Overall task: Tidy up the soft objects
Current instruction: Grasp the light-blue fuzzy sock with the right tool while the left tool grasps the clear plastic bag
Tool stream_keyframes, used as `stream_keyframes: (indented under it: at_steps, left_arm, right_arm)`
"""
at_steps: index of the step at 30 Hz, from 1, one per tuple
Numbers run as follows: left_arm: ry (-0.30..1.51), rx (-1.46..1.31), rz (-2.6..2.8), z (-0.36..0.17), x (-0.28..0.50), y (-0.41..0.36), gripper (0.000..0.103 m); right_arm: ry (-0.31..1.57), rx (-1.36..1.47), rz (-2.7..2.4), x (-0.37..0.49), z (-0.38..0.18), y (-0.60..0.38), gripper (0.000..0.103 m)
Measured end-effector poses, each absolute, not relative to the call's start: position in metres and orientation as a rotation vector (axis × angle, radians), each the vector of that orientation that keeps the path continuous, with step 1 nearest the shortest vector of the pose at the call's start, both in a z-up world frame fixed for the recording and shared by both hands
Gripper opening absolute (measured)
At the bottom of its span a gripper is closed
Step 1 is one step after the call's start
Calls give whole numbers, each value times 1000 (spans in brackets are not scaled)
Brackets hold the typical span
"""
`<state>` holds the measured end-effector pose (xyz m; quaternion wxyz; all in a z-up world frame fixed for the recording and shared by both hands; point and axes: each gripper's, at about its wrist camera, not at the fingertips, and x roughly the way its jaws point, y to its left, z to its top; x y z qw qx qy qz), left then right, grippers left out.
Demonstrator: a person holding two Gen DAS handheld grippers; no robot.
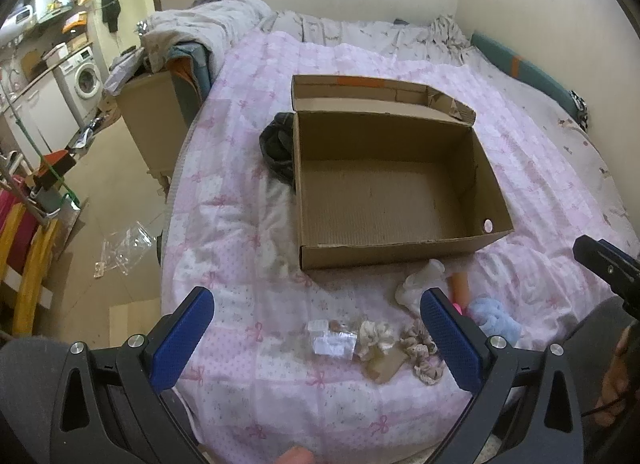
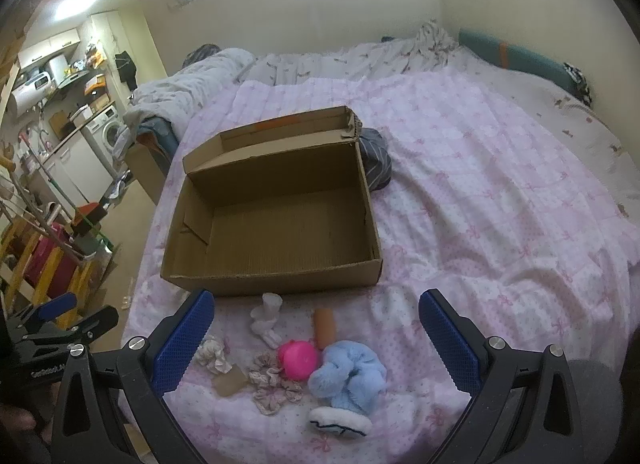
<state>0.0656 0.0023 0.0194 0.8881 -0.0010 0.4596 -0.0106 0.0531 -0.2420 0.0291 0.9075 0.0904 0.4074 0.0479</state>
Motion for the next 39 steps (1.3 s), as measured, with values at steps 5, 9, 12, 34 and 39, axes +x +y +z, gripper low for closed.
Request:
stream_keyframes:
  at_steps: [5,9,12,34,39]
  left_arm:
    - [1056,19,-2,1,88,4,103]
    - [1086,28,24,-17,96,10,103]
    - [1115,12,53,-36,100,19,103]
    - [1346,-244,56,-91,118,51,82]
    - [1450,-329,34,-116,136,45,54]
  right_arm:
    - [957,186,137,71,16,-246,103]
    - [1137,216,179,86,-17,-251,103]
    - [1266,212,178,90,-47,-253,103]
    - [1488,51,111,91,-136,-208,33]
    - [1390,103,186,75,-97,-205,29]
